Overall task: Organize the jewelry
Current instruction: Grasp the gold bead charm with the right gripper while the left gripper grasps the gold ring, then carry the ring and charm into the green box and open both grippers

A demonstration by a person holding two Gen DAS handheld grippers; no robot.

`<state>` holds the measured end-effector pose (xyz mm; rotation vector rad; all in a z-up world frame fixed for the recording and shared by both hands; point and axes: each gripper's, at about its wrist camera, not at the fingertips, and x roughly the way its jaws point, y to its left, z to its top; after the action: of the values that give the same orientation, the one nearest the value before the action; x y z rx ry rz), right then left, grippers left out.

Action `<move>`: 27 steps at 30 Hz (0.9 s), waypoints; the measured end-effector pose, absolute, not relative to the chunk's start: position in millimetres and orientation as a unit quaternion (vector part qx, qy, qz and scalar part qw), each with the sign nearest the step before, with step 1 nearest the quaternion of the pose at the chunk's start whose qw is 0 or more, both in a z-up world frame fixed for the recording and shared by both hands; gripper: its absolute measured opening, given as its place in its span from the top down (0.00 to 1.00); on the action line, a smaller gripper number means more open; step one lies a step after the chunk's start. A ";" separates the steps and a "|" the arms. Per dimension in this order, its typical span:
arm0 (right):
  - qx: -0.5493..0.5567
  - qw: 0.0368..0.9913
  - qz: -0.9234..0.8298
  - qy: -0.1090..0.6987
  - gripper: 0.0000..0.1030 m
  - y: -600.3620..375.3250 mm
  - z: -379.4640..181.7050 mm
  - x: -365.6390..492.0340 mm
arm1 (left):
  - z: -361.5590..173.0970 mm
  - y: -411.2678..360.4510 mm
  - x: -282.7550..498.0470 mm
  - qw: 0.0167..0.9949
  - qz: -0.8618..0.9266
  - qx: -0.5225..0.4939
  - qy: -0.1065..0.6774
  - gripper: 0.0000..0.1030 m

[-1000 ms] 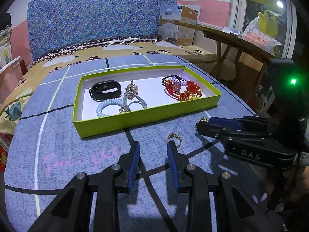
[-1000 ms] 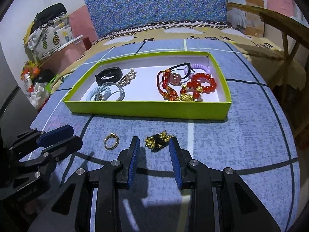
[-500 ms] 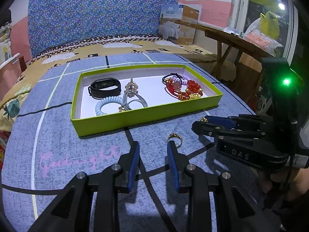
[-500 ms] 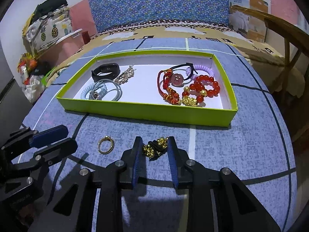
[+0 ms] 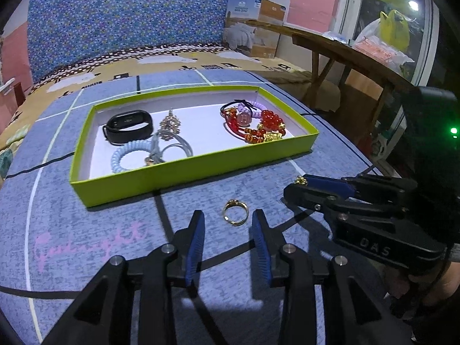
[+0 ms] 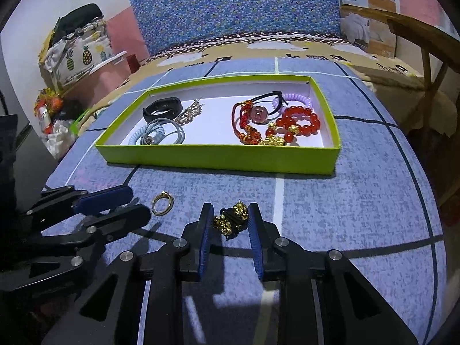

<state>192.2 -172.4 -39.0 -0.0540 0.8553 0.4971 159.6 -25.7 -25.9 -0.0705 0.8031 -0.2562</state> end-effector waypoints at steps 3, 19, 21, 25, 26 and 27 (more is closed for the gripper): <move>-0.020 0.882 0.237 0.407 0.76 -178.0 -36.7 191.1 | -29.2 -28.8 166.1 0.908 -0.122 -0.037 0.400 0.65; -0.001 0.887 0.234 0.399 0.76 -195.9 -33.3 188.3 | -30.9 -55.4 169.8 0.906 -0.100 0.035 0.410 0.79; 0.000 0.888 0.234 0.397 0.76 -198.0 -31.5 186.6 | -30.3 -53.5 168.0 0.907 -0.102 0.031 0.408 0.79; 0.001 0.890 0.234 0.392 0.76 -200.7 -27.7 182.0 | -25.9 -46.9 161.7 0.910 -0.111 0.011 0.399 0.79; 0.001 0.890 0.234 0.391 0.76 -200.9 -26.8 180.9 | -23.6 -44.8 159.0 0.912 -0.112 0.007 0.394 0.79; 0.002 0.890 0.235 0.390 0.76 -200.8 -25.9 179.9 | -21.6 -43.6 157.8 0.914 -0.112 0.005 0.390 0.79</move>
<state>179.9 -200.8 -25.9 0.0037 0.8097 0.4870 157.8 -43.6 -21.6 0.0094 0.8031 -0.2315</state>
